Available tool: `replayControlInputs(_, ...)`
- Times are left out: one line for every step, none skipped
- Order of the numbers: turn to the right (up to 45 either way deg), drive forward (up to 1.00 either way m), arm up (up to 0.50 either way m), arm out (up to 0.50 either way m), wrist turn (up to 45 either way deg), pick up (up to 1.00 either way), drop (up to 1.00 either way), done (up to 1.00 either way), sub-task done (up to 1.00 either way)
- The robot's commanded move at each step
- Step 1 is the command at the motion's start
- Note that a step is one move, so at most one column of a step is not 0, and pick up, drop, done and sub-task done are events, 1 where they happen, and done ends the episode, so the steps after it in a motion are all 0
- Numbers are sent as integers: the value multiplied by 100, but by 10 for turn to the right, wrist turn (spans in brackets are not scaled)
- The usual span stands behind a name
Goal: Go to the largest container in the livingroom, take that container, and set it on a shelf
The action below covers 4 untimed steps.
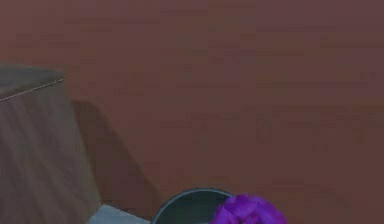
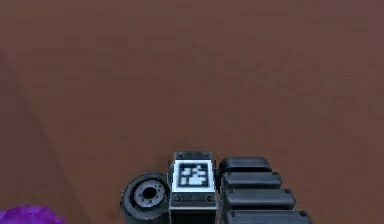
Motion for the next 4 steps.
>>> replayControlInputs(-450,0,0,0,0,0,0,0,0)
replayControlInputs(-450,0,0,0,0,0,0,0,0)
replayControlInputs(-420,0,0,0,0,0,0,0,0)
replayControlInputs(0,40,0,0,0,0,0,0,0)
